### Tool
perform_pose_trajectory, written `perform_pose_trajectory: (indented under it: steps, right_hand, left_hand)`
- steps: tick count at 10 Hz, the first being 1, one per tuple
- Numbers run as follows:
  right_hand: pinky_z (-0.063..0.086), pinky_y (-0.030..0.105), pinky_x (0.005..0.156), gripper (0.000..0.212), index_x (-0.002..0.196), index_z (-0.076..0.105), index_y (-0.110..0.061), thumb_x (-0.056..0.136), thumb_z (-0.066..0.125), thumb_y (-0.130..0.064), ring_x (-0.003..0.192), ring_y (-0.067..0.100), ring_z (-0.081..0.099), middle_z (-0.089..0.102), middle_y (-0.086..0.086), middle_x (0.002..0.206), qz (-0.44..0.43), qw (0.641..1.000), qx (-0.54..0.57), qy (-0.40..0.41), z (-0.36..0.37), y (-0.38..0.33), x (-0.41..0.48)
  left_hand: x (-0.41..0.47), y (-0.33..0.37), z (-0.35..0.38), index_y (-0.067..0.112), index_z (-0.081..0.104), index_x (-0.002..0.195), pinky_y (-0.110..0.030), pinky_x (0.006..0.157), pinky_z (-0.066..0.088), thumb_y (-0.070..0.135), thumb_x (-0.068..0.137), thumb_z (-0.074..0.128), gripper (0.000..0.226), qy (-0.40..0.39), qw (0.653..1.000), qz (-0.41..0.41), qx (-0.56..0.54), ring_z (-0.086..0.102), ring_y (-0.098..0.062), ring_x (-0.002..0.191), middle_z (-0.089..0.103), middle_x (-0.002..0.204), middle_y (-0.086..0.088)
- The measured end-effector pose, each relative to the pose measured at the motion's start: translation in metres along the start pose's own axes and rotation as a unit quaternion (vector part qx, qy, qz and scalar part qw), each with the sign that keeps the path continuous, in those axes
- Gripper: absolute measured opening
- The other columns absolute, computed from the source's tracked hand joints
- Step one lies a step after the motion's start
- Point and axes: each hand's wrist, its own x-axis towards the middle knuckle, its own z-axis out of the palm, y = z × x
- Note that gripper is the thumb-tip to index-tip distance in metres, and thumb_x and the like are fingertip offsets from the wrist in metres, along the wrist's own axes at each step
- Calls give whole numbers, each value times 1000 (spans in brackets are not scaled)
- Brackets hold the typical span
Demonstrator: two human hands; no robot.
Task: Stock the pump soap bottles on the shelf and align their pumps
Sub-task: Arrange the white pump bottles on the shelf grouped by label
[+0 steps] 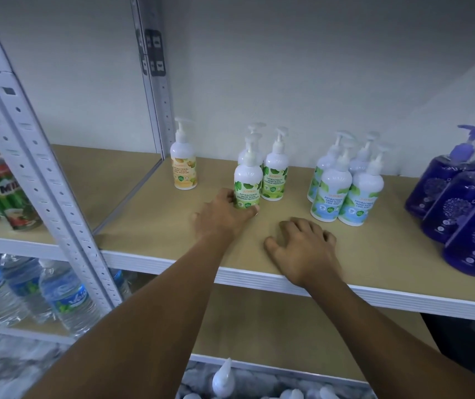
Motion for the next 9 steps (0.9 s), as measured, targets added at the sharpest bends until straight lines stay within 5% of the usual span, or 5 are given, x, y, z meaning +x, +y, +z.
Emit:
perform_pose_trajectory:
  steps: [7, 9]
  right_hand:
    - [18, 45, 113, 55, 133, 52, -30, 92, 35, -62, 137, 19, 32, 42, -6, 148, -6, 1000, -2, 12, 1, 0, -1]
    - [21, 42, 113, 54, 126, 58, -28, 87, 41, -62, 131, 19, 38, 49, -6, 137, -6, 999, 36, 15, -7, 1, -6]
  left_hand:
    - [6, 2, 5, 44, 53, 124, -46, 95, 33, 80, 76, 54, 61, -6, 995, 1, 100, 57, -29, 118, 70, 117, 4]
    - [-7, -2, 2, 21, 38, 145, -46, 108, 31, 72, 69, 71, 97, 0, 999, 1, 48, 46, -28, 135, 55, 143, 0]
